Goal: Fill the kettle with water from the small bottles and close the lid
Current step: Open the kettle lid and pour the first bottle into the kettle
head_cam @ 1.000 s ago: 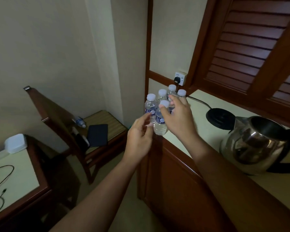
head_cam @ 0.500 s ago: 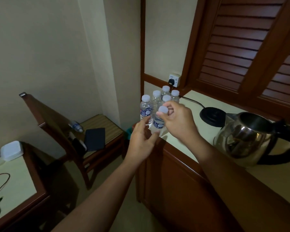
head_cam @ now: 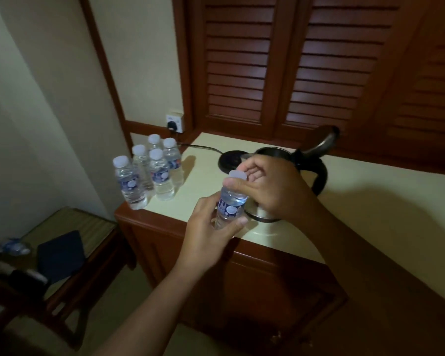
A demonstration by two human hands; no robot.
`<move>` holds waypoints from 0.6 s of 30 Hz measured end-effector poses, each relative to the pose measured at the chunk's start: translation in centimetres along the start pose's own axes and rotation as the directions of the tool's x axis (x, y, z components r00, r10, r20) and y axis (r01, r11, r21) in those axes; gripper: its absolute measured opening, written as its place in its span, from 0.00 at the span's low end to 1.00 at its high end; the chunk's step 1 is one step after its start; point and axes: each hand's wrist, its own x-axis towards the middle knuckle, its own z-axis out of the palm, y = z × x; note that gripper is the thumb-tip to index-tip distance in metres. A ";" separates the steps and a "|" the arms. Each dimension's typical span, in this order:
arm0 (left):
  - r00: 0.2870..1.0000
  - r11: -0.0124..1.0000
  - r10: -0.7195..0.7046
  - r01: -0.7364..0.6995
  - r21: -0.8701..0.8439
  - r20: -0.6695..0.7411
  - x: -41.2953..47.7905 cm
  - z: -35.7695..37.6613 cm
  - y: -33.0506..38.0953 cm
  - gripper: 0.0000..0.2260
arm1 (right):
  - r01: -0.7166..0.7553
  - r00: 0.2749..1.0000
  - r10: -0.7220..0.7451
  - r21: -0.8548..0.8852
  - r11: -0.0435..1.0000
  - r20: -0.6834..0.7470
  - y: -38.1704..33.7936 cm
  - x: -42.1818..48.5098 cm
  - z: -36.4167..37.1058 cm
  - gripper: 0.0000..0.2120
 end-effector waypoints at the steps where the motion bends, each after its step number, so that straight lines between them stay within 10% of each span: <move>1: 0.999 1.000 0.008 -0.007 -0.010 0.044 0.0 0.7 0.4 0.28 | -0.007 1.000 0.007 -0.021 1.000 -0.019 0.1 -0.5 -1.0 0.15; 18: 0.922 0.984 0.040 0.031 -0.175 0.386 0.2 3.8 4.3 0.23 | 0.293 0.937 -0.222 -0.264 0.919 0.269 2.0 -3.1 -9.8 0.12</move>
